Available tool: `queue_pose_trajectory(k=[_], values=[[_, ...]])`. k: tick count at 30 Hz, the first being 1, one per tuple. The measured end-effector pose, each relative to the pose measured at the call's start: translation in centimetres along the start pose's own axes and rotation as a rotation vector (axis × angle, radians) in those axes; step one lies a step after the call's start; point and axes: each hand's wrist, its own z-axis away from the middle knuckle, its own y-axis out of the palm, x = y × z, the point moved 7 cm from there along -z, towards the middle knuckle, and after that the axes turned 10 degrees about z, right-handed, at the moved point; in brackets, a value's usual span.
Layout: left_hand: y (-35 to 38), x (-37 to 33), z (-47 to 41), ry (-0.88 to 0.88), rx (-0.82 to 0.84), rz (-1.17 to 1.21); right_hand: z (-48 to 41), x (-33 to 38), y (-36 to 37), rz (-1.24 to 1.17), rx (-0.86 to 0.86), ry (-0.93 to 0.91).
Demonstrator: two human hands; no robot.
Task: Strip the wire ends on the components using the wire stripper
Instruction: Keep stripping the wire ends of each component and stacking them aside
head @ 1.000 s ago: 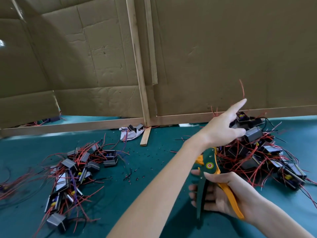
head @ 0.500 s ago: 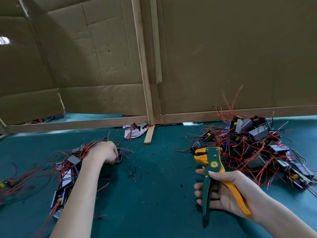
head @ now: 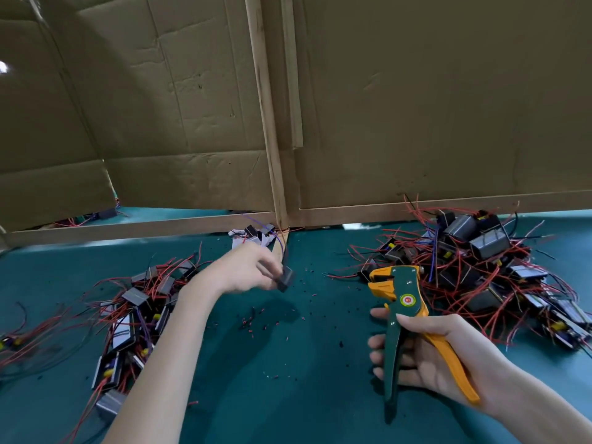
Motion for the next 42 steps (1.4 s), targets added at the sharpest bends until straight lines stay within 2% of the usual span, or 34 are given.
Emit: queue_pose_trajectory(k=[3,5,9,11,14,17,20,22,24,28,31,36,42], values=[[3.2,-0.3,-0.4,-0.021,0.191,-0.098,0.1,0.1,0.0,-0.002,-0.013,-0.007],[3.5,0.1,-0.6,-0.066,0.163,-0.106,0.2,0.2,0.1,-0.006,-0.017,-0.01],[2.9,0.8,-0.9,-0.174,0.004,0.013,0.4,0.4,0.2,-0.001,-0.019,-0.023],[3.6,0.7,-0.9,-0.198,0.036,0.052,0.5,0.4,0.3,0.005,-0.02,-0.024],[5.0,-0.8,-0.6,-0.08,0.194,0.044,0.6,0.4,0.4,0.006,-0.027,-0.021],[6.9,-2.9,0.2,0.044,0.388,0.189,0.6,0.6,0.4,-0.002,-0.041,-0.037],[9.7,-4.3,0.2,0.146,0.451,0.016,0.6,1.1,0.3,-0.018,-0.056,-0.065],[11.2,-4.8,-0.3,0.202,0.407,-0.123,0.7,1.4,0.2,-0.03,-0.058,-0.089],[11.8,-4.7,-0.7,0.21,0.356,-0.103,0.9,1.7,0.2,-0.038,-0.048,-0.109],[9.4,-4.3,-1.1,0.163,0.214,0.289,1.2,1.9,0.4,-0.04,-0.022,-0.137],[7.4,-4.7,-1.0,0.229,0.088,0.589,1.2,2.0,0.6,-0.026,-0.014,-0.138],[5.5,-5.4,-0.8,0.321,-0.131,0.766,1.6,2.0,1.3,0.007,0.031,-0.152],[4.8,-6.1,-0.6,0.337,-0.183,0.83,2.1,2.2,2.1,0.035,0.081,-0.174]])
